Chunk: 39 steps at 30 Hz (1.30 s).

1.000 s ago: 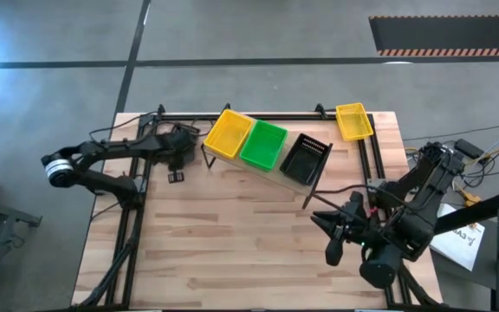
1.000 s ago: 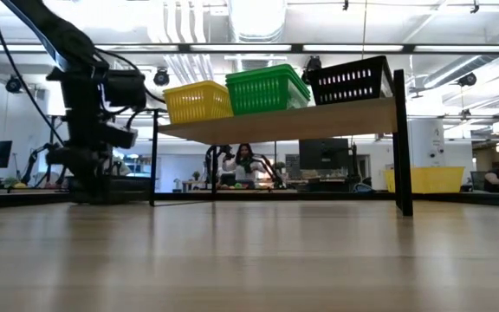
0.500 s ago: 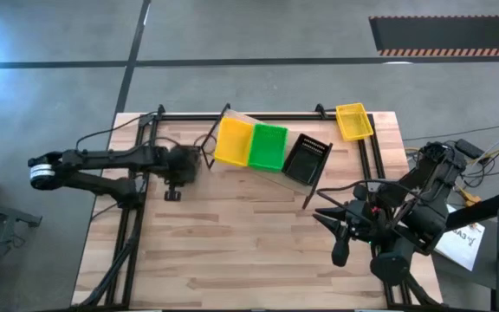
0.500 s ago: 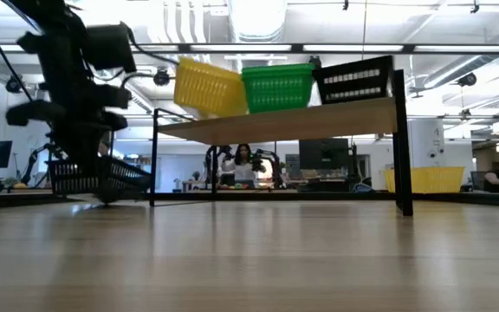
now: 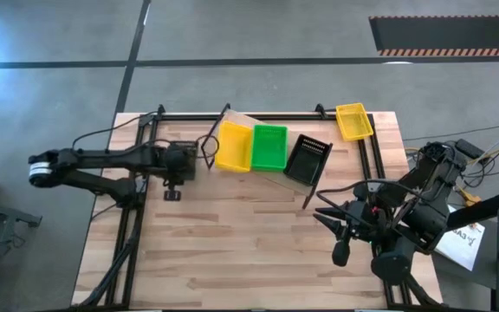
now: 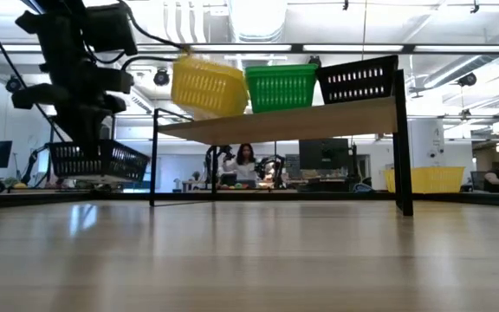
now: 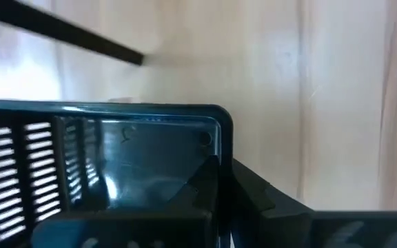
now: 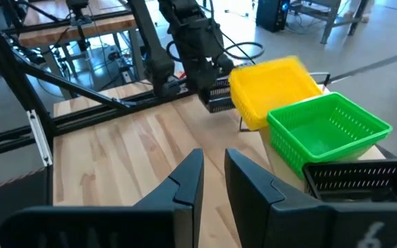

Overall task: Stack baskets on shelf by color
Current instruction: Stack the black bin on top of the black bin

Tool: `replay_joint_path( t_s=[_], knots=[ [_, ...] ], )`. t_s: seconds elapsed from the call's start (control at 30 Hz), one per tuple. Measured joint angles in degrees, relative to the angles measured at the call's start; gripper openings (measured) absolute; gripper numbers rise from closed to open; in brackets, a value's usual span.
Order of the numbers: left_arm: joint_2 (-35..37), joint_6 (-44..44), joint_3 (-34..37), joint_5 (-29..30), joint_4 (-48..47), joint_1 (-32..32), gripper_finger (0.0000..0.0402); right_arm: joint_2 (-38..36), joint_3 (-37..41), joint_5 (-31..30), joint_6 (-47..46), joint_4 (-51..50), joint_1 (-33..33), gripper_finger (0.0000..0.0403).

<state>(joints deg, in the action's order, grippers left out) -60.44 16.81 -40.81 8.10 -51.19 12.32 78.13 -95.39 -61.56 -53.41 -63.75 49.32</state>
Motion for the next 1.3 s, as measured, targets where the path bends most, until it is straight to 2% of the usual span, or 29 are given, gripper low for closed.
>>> replay_joint_path(
  t_s=[0.27,0.43,0.97,1.03,1.17,1.3],
  knots=[
    [1.79,-3.05,-2.94,0.77,-12.37,4.59,0.0000,0.00,0.02,0.02,-0.07,0.07,0.00,0.0053],
    [3.28,-3.05,-6.99,0.10,-13.52,4.69,0.0000,0.00,0.02,0.00,0.58,0.00,-0.04,0.0053],
    [3.49,-4.50,-27.61,-2.02,-19.90,4.59,0.0000,-0.07,0.04,-0.04,1.14,-0.08,-0.98,0.0053],
    [3.49,-4.51,-29.67,-4.47,-20.22,4.27,0.0000,-0.07,0.04,-0.04,1.07,-0.22,-1.01,0.0053],
    [3.21,-4.73,-33.95,-13.62,-21.14,1.78,0.0000,-0.07,0.04,0.00,0.96,-0.21,-1.52,0.0053],
    [1.19,-9.82,-39.56,-16.49,-22.31,-5.07,0.0000,-0.27,-0.04,0.62,2.14,0.08,-3.31,0.0054]
  ],
)
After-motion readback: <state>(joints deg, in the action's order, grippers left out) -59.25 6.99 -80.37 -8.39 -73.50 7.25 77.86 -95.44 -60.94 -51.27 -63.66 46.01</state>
